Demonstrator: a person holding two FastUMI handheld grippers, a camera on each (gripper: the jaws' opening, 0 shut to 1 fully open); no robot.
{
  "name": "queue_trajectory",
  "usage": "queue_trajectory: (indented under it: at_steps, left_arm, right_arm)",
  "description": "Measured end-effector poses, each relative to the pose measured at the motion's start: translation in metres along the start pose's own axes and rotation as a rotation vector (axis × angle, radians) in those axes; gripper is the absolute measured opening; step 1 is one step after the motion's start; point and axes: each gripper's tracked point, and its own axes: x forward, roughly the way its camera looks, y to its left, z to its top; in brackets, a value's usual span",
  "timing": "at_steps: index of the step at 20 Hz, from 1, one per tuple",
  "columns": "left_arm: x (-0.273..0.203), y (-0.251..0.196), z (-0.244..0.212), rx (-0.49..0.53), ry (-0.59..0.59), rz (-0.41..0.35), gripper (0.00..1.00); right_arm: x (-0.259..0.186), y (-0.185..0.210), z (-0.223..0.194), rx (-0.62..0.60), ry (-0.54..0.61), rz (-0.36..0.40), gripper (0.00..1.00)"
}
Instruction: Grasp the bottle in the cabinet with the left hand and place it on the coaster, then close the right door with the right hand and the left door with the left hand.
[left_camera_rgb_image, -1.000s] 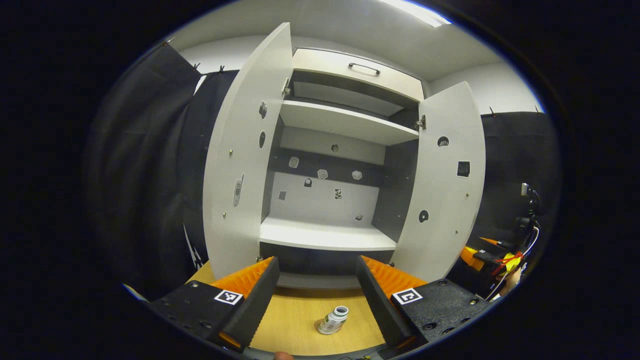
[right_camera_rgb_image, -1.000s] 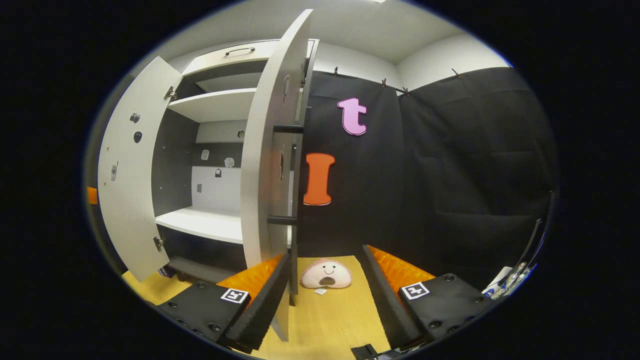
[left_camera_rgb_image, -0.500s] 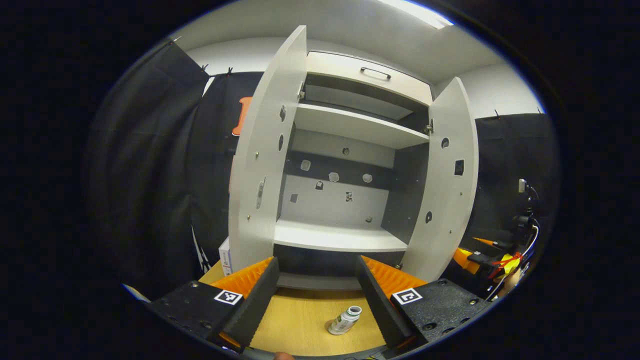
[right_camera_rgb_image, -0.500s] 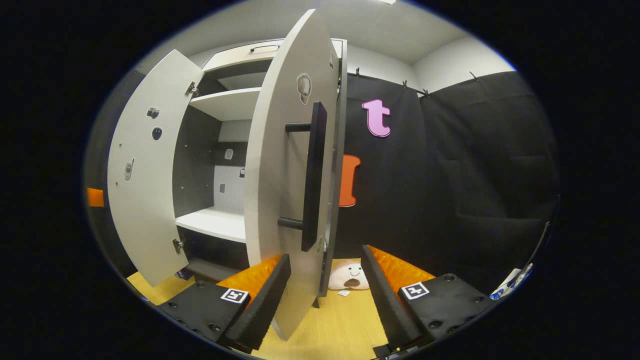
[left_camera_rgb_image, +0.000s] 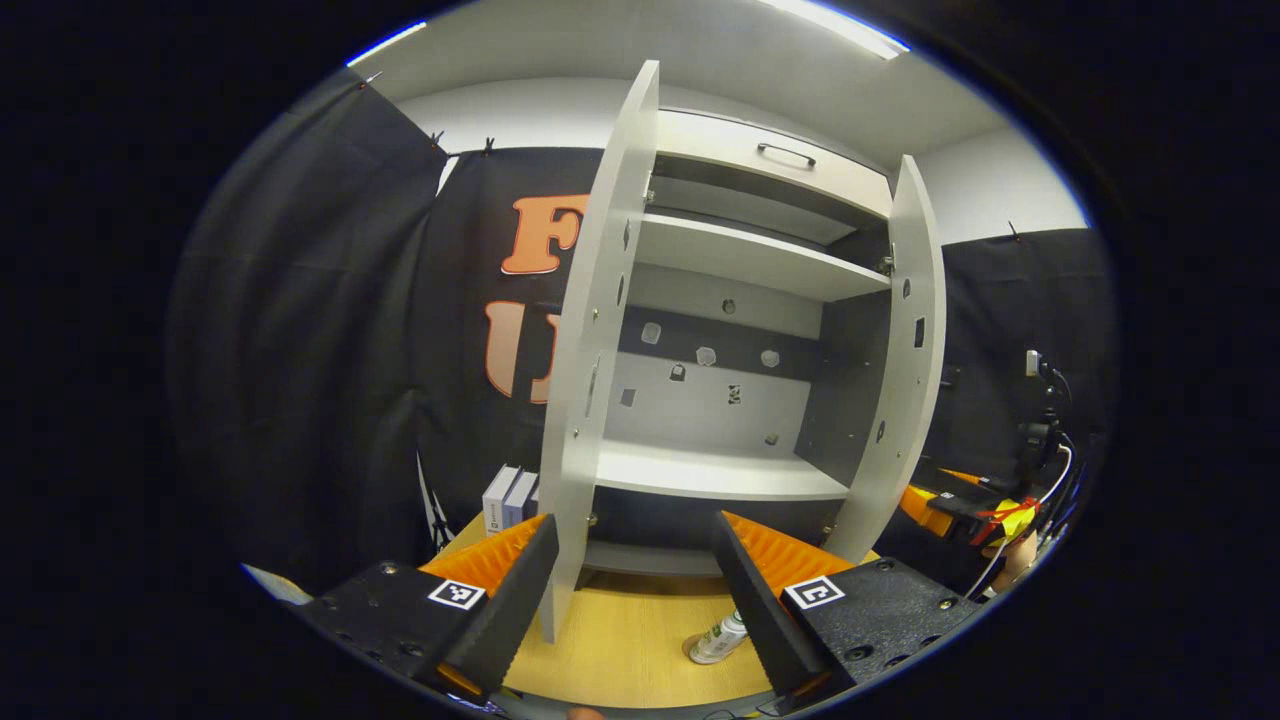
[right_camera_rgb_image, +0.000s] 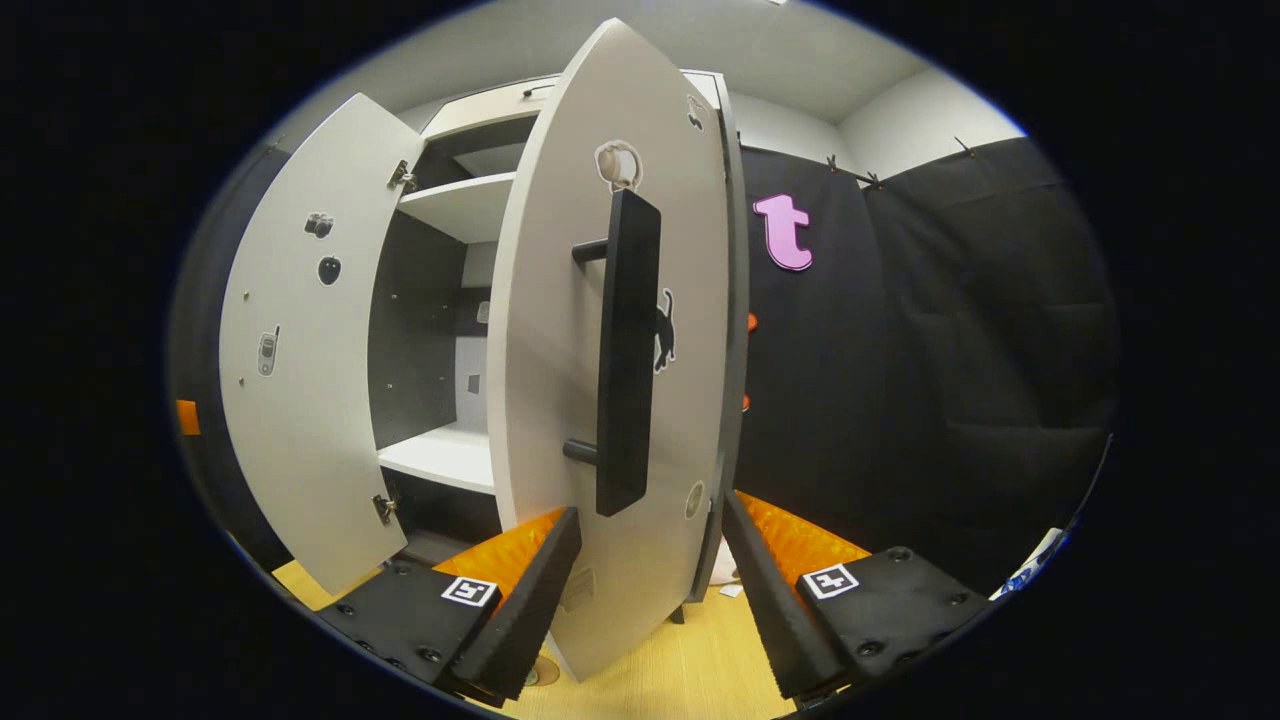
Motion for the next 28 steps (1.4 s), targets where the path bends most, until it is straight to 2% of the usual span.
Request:
queue_trajectory:
  at_steps: [4,8,17,18,20,23,24,27,28]
  left_arm:
    - [-0.001,0.018,0.002,-0.002,-0.008,0.028,0.94]
    - [-0.006,0.035,0.006,0.005,-0.019,0.065,0.94]
    - [-0.002,0.080,0.009,0.035,-0.036,0.167,0.94]
    - [-0.001,0.085,0.008,0.036,-0.036,0.177,0.90]
    - [0.001,0.095,0.008,0.043,-0.037,0.194,0.90]
    - [0.011,0.111,0.006,0.056,-0.038,0.222,0.90]
    - [0.017,0.115,0.007,0.059,-0.042,0.227,0.94]
    - [0.034,0.126,0.007,0.082,-0.051,0.238,0.90]
    - [0.040,0.130,0.006,0.091,-0.051,0.240,0.94]
  right_arm:
    - [0.013,0.032,0.004,0.003,0.001,0.056,0.95]
    - [0.016,0.044,0.010,0.008,-0.007,0.066,0.95]
    - [0.002,0.024,0.024,-0.001,-0.015,0.051,0.95]
    - [0.000,0.023,0.026,-0.004,-0.018,0.049,0.95]
    - [-0.005,0.018,0.032,-0.010,-0.021,0.043,0.95]
    - [-0.012,0.014,0.036,-0.005,-0.016,0.041,0.95]
    - [-0.015,0.013,0.039,0.001,-0.018,0.042,0.95]
    - [-0.019,0.009,0.040,-0.002,-0.026,0.041,0.95]
    - [-0.020,0.008,0.039,-0.005,-0.022,0.041,0.95]
